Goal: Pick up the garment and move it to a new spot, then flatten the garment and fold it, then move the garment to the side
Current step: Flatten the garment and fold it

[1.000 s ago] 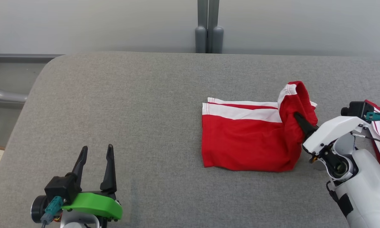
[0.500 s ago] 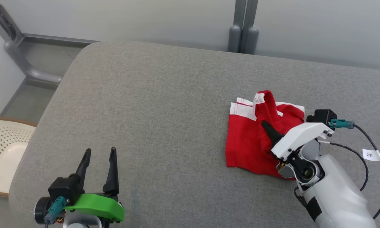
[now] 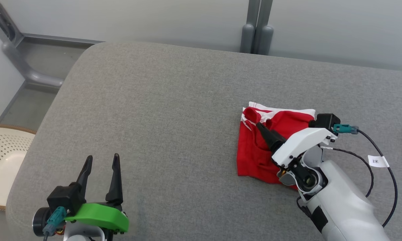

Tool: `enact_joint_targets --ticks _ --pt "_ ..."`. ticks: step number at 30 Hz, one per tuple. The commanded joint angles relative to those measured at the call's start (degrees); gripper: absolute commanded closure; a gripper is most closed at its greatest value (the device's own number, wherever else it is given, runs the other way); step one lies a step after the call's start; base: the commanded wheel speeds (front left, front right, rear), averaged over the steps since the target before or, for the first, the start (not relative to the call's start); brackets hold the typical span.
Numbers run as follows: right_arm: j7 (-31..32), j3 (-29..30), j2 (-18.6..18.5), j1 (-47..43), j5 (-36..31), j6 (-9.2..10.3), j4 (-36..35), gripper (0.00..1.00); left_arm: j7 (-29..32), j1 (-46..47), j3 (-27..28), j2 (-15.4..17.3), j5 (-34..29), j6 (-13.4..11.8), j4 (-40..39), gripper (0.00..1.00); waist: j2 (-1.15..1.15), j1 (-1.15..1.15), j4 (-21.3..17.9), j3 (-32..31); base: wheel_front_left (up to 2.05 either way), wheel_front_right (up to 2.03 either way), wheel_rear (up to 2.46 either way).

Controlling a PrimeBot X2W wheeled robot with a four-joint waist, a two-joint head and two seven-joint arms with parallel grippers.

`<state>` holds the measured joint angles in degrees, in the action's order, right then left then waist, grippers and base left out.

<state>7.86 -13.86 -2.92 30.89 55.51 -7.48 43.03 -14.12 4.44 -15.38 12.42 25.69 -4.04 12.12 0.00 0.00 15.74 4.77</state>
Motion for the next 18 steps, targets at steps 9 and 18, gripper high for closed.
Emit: enact_joint_targets --ticks 9,18 --pt "-7.0 -2.8 -5.9 -5.4 3.7 -0.03 -15.9 0.0 -0.6 -1.6 1.3 0.0 1.2 -0.8 -0.5 0.0 0.0 0.0 -6.5 -2.8 0.0 0.0 0.0" --pt "-20.6 -3.8 -14.8 -10.9 -6.9 -0.03 -24.4 0.0 -1.0 -3.2 2.8 0.1 0.8 -1.5 -1.8 0.0 0.0 0.0 -12.6 -4.5 0.0 0.0 0.0"
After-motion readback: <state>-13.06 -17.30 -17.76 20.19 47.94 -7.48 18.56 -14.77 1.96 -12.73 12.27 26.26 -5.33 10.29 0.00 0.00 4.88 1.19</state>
